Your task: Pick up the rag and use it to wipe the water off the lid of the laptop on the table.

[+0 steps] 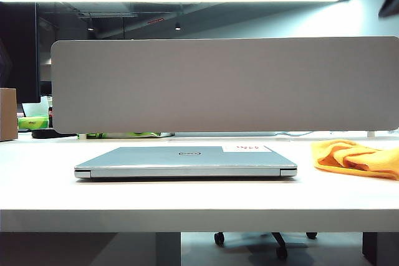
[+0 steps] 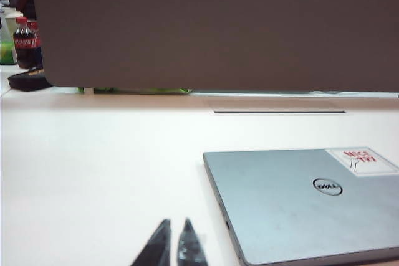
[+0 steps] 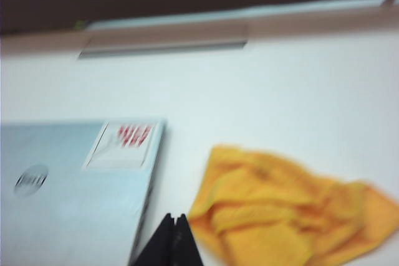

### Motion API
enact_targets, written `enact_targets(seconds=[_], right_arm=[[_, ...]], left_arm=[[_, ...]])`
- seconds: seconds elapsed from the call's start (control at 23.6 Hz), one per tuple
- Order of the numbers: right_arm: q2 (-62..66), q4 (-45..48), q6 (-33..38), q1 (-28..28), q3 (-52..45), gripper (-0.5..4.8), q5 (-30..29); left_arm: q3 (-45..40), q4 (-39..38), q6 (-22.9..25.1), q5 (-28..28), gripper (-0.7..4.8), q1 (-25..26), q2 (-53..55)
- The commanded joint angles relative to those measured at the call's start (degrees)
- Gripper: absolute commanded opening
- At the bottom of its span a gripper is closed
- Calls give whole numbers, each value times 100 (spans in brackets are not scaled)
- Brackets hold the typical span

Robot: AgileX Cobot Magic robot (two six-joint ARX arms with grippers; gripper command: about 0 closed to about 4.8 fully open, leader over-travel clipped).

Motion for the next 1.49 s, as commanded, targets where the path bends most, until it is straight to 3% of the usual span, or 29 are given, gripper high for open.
enact_targets(seconds=[0.04, 0.34, 0.64, 0.76, 0.81, 0.93, 1.15, 1.49], right_arm=[[24, 37, 22, 9, -223, 3, -1095], [22, -595, 20, 4, -289, 3, -1578], [-35, -240, -975, -2, -391, 3, -713], [-570, 494, -1475, -61, -789, 3, -448], [-1123, 1032, -1519, -186, -1143, 3, -487], [-2037, 1530, -1515, -402, -1663, 3, -483], [-3615, 1550, -1515, -721, -2385, 3, -476], [-5010, 1421, -1281, -831, -3526, 3, -466]], left_arm=[[31, 46, 42, -4, 21, 2, 7], [31, 24, 42, 0, 21, 2, 7], [31, 24, 42, 0, 21, 2, 7], [31, 24, 42, -2, 21, 2, 7], [31, 22, 42, 0, 21, 2, 7], [31, 22, 42, -2, 21, 0, 7], [31, 13, 42, 0, 21, 2, 7], [31, -20, 42, 0, 21, 2, 7]])
